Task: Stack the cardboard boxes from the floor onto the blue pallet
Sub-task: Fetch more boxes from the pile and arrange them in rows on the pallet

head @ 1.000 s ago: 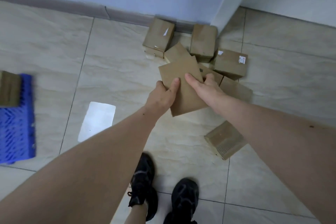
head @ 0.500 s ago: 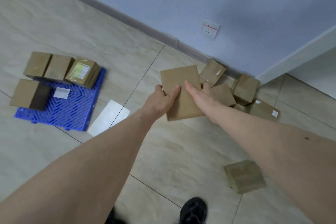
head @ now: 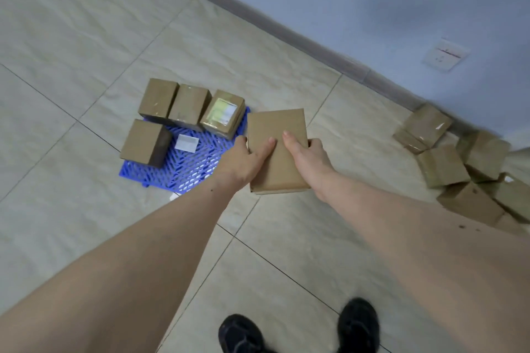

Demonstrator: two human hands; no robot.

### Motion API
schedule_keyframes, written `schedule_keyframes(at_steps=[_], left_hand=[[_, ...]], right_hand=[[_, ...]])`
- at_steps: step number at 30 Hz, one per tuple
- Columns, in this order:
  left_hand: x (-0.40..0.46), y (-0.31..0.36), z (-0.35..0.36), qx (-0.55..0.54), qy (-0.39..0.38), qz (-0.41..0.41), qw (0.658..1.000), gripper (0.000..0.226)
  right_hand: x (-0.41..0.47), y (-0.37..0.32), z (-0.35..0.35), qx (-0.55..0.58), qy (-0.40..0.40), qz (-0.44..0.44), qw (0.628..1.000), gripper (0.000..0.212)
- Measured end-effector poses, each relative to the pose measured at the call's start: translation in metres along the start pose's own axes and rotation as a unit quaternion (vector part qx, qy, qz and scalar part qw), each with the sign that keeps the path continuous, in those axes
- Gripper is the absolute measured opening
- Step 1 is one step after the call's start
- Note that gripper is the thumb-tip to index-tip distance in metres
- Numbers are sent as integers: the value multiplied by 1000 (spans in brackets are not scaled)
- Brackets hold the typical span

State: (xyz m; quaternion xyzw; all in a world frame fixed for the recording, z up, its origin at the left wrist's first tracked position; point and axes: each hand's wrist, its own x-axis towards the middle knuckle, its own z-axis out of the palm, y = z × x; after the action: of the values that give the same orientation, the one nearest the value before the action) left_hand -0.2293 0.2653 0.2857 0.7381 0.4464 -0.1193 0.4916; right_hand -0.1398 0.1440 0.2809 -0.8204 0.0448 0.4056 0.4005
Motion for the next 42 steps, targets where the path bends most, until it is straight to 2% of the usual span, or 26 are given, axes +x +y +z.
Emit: schedule_keyframes(at_steps=[12, 18, 24, 29, 32, 42], left_hand=[[110, -47, -118, 16, 59, -73, 995, 74], [158, -77, -146, 29, 81, -117, 989, 96], [199, -127, -176, 137, 68, -124, 980, 114], [231, -172, -200, 230, 35, -101, 967, 97], [254, -201, -200, 263, 23, -80, 961, 95], [315, -283, -167, 316, 120, 2, 941, 95]], right_hand=[[79, -92, 135, -54, -27, 34, 998, 71], [112, -109, 187, -72, -32, 60, 995, 76], [127, -99, 255, -57, -14, 103, 993, 82], [138, -77, 320, -28, -6, 146, 989, 80], [154, -57, 352, -16, 1, 157, 988, 80], [212, -5, 416, -5, 8, 132, 991, 83]])
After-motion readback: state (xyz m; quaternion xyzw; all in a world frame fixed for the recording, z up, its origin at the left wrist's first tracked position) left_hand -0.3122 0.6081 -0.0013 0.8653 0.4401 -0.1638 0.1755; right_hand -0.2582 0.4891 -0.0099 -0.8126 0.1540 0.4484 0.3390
